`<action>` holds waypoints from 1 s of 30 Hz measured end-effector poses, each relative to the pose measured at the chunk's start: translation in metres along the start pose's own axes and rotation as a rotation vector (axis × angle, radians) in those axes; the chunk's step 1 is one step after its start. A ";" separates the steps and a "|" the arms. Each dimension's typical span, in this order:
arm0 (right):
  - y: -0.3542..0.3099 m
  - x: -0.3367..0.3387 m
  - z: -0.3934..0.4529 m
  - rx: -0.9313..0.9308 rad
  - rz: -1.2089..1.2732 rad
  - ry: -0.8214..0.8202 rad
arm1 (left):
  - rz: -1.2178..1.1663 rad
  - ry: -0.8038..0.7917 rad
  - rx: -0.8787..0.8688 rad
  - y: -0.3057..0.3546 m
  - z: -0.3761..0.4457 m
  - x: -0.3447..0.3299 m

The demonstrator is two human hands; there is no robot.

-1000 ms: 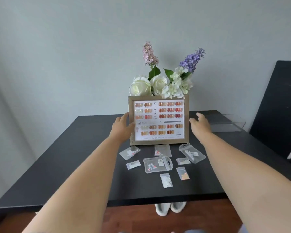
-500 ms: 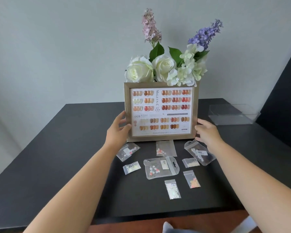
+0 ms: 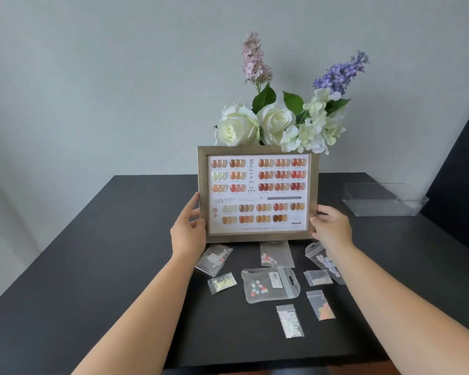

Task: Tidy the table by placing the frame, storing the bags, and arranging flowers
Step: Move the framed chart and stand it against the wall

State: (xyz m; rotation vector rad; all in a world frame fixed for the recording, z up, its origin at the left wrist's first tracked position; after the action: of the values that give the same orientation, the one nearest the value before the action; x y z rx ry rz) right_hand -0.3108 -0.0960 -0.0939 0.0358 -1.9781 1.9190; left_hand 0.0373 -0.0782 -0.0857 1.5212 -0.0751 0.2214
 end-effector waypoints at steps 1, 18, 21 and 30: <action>-0.002 -0.007 -0.002 0.003 -0.001 -0.010 | 0.009 0.014 0.005 0.001 -0.001 0.007; -0.064 -0.155 -0.029 0.144 0.033 -0.337 | -0.004 0.318 0.023 -0.020 -0.048 0.164; -0.070 -0.182 -0.030 0.141 0.009 -0.379 | -0.064 0.357 0.049 -0.030 -0.049 0.189; -0.091 -0.247 -0.009 0.022 0.081 -0.496 | -0.084 0.425 0.094 -0.042 -0.017 0.242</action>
State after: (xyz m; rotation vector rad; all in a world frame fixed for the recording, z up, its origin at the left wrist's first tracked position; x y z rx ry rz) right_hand -0.0543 -0.1538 -0.0780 0.4884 -2.2917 2.1377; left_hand 0.2802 -0.0388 -0.0824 1.5372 0.3409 0.4811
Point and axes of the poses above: each hand's wrist, its own z-axis towards the middle knuckle, its own x-axis out of the back of the hand, y = z × x, the point moved 6 cm from there along z, towards the middle knuckle, and after that the axes turned 14 degrees about -y, right-handed, at the moved point
